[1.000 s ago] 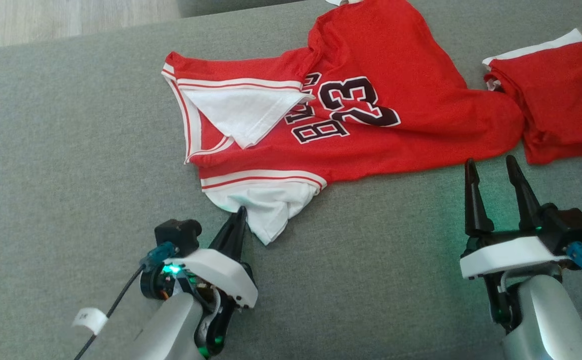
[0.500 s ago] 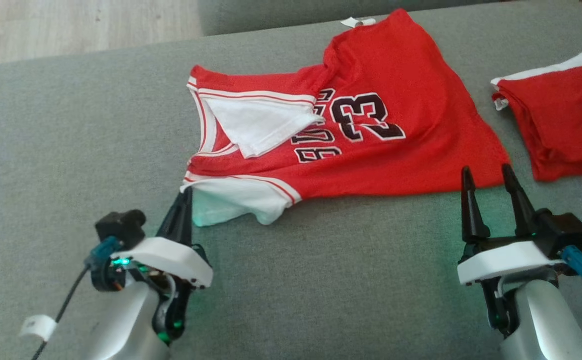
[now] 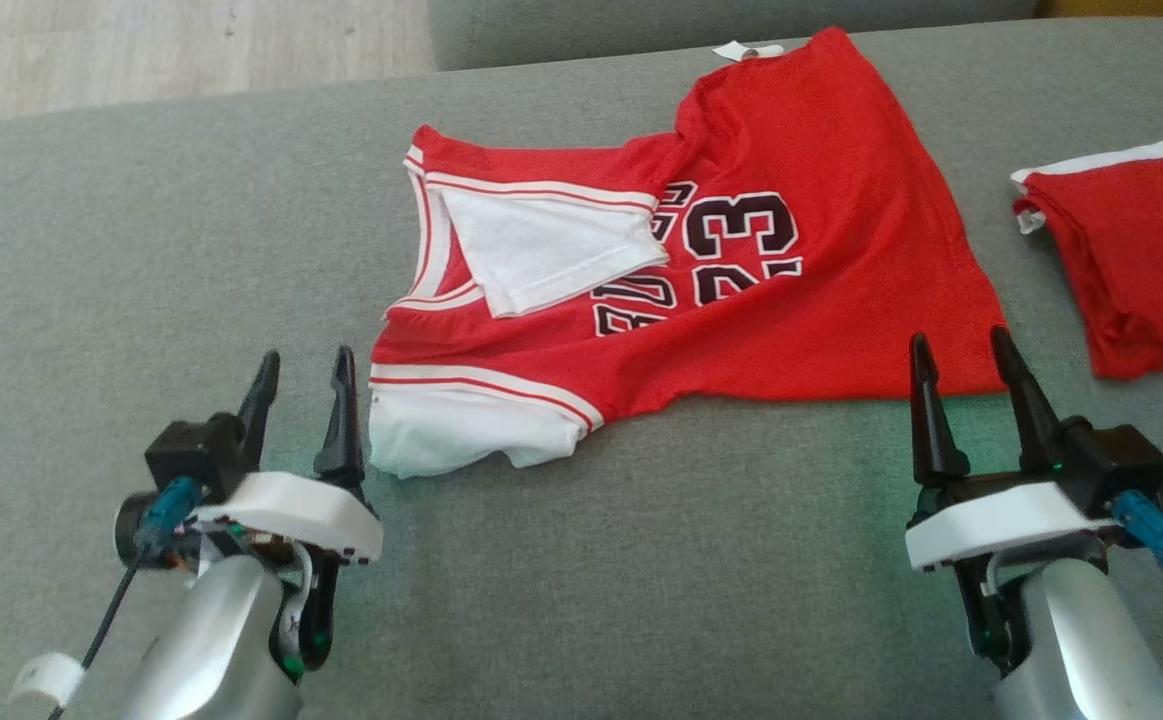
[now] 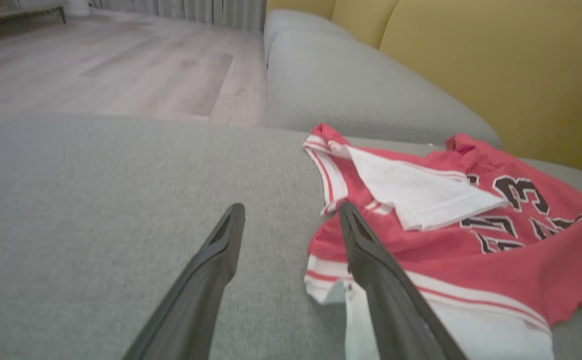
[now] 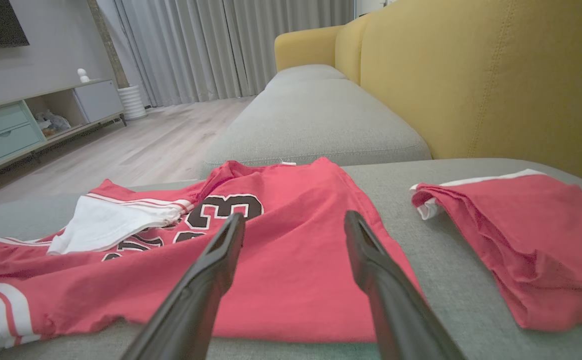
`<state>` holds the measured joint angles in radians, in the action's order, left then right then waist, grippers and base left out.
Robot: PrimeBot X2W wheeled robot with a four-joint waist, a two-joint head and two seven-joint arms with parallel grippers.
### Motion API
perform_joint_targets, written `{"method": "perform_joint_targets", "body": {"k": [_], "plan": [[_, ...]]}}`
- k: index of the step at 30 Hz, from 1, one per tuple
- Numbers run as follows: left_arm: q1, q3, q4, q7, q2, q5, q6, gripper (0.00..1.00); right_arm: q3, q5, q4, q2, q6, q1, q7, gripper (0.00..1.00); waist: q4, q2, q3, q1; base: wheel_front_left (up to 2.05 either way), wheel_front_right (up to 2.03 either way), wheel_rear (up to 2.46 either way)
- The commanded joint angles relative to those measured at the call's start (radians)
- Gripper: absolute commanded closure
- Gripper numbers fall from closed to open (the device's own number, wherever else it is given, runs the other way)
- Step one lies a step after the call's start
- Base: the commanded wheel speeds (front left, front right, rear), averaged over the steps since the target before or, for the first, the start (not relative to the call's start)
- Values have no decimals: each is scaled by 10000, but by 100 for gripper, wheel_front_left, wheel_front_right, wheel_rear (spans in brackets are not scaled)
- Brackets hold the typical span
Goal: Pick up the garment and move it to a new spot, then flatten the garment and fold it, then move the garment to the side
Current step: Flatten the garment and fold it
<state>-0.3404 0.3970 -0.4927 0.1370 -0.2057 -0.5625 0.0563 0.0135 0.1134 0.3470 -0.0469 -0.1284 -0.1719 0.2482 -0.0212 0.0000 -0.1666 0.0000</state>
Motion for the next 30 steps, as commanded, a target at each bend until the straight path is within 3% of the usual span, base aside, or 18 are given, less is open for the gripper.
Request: {"method": "perform_joint_targets", "body": {"k": [1,7,15,21,26,30], "plan": [[-378,-386,541,492,-259,180,111,0,240,33,-468,-33,-23,-131,135,0,108,0,21,0,0,0,0],[-13,-601,1852,1200,-278,718,88,0,-11,63,-1009,-33,-23,1,135,0,486,0,221,0,0,0,0],[1232,-944,2932,1244,220,1199,61,0,-171,9,-1292,-33,-23,264,135,0,757,0,365,0,0,0,0],[1445,-900,2599,1231,402,1452,-297,0,-70,18,-1297,-33,-23,256,135,0,744,0,264,0,0,0,0],[1166,-283,1571,327,247,1437,-931,0,4,33,-1222,-33,-23,193,135,0,572,0,72,0,0,0,0],[931,-137,963,93,240,1356,-1121,0,20,53,-1151,-33,-23,121,135,0,405,0,-102,0,0,0,0]]}}
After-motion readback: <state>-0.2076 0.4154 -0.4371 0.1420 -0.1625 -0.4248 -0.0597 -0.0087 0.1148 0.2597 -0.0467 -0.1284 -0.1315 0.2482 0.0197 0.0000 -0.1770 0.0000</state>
